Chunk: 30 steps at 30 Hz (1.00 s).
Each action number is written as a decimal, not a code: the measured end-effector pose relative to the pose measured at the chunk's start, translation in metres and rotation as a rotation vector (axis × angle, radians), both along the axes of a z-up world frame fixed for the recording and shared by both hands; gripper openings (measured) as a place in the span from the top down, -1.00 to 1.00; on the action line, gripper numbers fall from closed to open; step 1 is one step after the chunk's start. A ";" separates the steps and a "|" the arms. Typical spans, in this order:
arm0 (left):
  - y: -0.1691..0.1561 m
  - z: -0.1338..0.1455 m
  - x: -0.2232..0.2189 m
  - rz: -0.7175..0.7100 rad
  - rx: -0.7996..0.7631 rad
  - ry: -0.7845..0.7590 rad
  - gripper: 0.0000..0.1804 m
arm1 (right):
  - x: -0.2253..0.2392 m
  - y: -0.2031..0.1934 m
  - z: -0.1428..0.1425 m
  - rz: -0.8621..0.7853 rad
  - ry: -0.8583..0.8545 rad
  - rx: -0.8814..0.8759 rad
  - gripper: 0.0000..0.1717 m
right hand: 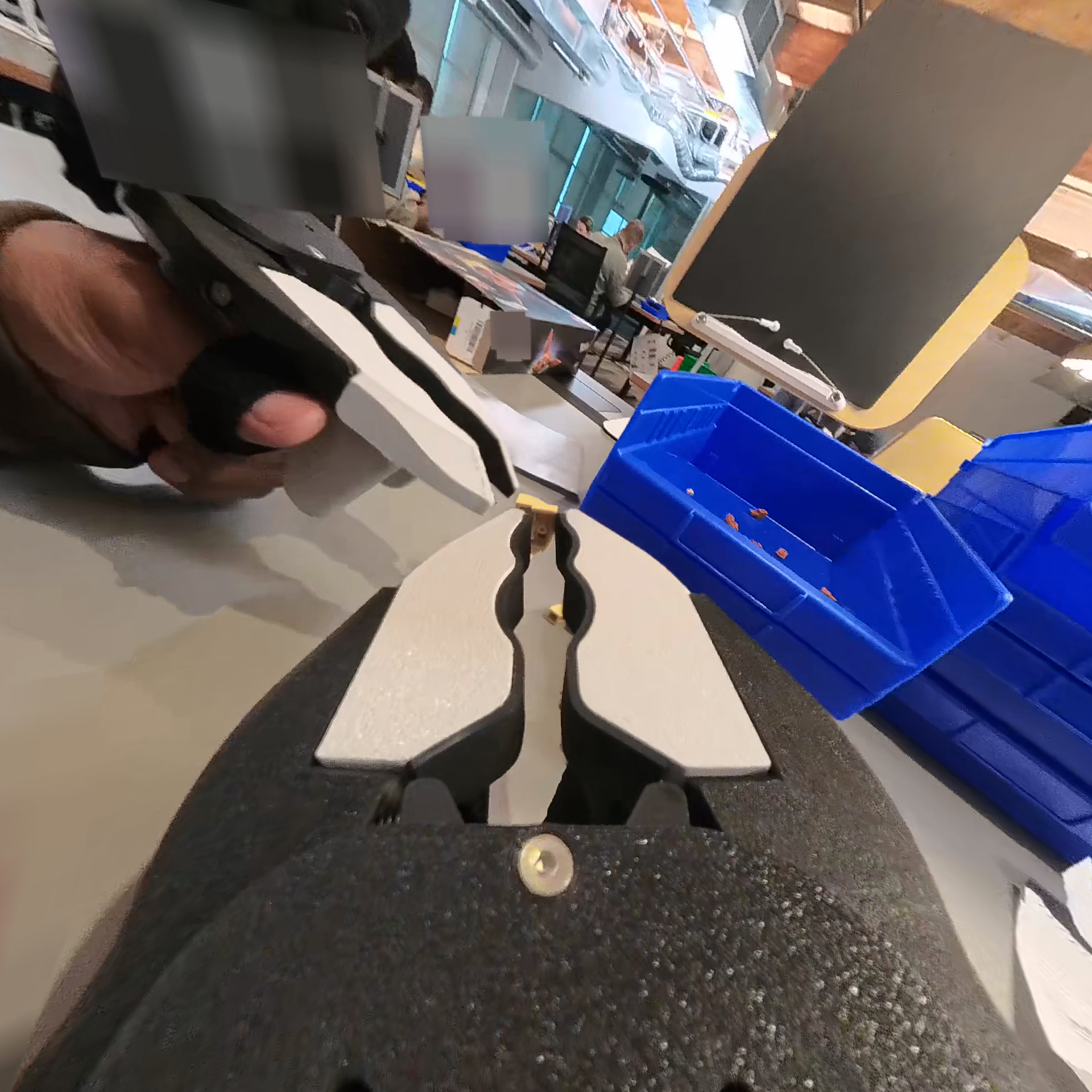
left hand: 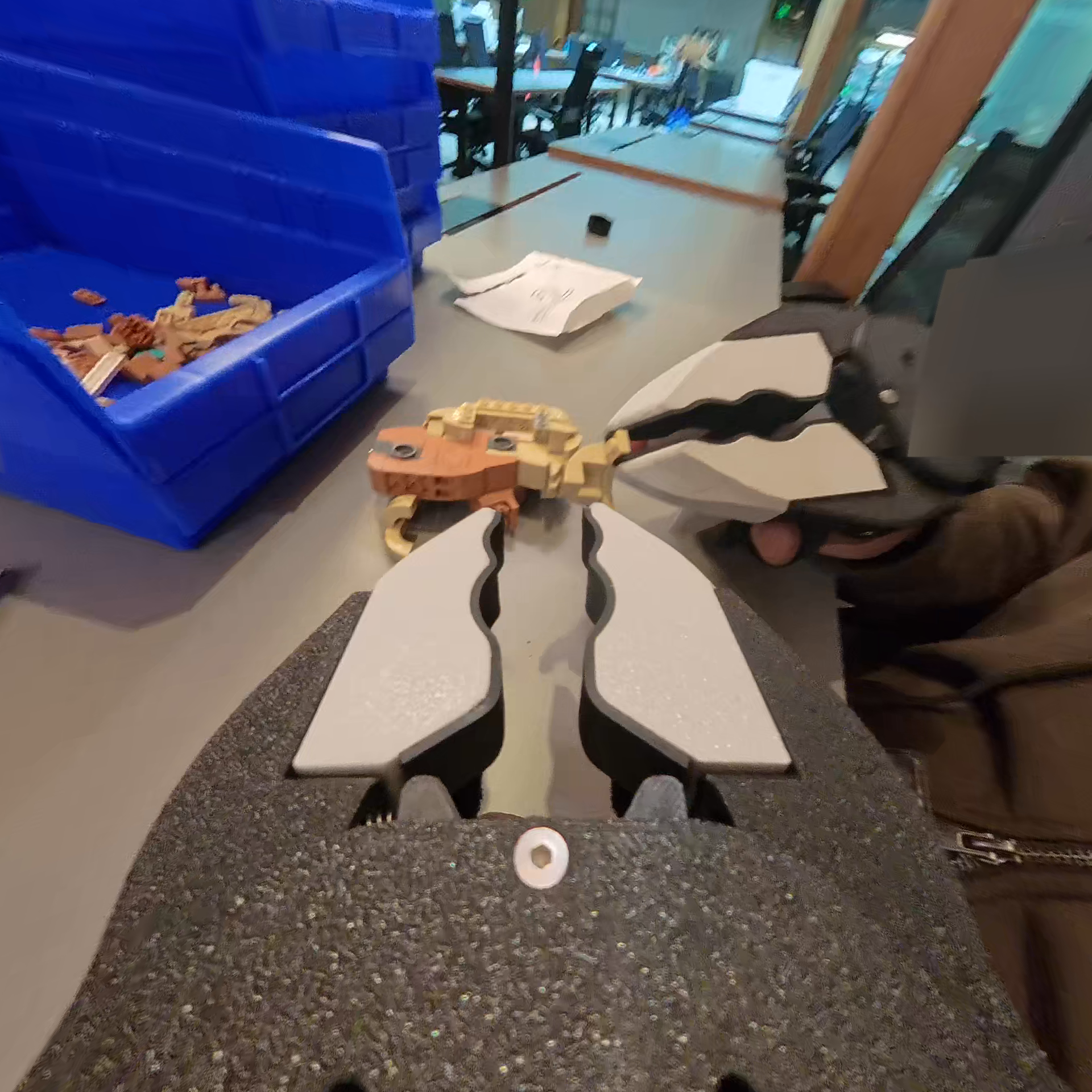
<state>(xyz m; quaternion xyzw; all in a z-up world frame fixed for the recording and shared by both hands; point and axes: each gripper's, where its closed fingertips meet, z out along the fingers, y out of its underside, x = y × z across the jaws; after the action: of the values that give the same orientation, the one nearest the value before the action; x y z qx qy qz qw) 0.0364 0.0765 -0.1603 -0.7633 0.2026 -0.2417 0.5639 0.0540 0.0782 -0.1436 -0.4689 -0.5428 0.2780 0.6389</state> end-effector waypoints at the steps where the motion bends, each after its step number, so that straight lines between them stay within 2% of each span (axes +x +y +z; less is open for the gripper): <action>1: -0.002 0.003 0.003 -0.019 0.015 -0.013 0.73 | 0.000 -0.003 0.001 0.013 0.008 0.005 0.91; 12: -0.013 0.013 0.017 -0.113 0.133 0.047 0.92 | -0.002 -0.021 0.009 0.096 0.049 0.053 0.91; 17: -0.008 0.010 0.011 -0.057 0.135 0.111 0.93 | -0.004 -0.016 0.004 0.055 0.013 0.067 0.91; 26: -0.002 0.006 0.008 -0.010 0.081 0.063 0.93 | -0.005 -0.011 0.000 0.010 -0.020 0.088 0.91; 27: -0.001 0.006 0.008 -0.002 0.080 0.063 0.93 | -0.005 -0.010 -0.001 0.004 -0.023 0.089 0.92; 28: 0.000 0.006 0.006 0.018 0.081 0.064 0.93 | -0.004 -0.008 -0.001 -0.010 -0.020 0.088 1.00; 29: 0.009 0.007 -0.012 0.143 0.087 0.071 0.94 | -0.002 -0.010 0.002 0.002 -0.007 0.093 1.00; 30: 0.011 0.014 -0.029 0.201 0.103 0.044 0.94 | 0.000 -0.016 0.005 0.034 0.014 0.095 1.00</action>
<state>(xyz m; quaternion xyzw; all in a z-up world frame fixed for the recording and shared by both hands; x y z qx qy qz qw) 0.0069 0.0876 -0.1464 -0.7550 0.1494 -0.1564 0.6191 0.0538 0.0624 -0.1389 -0.4269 -0.5586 0.2661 0.6595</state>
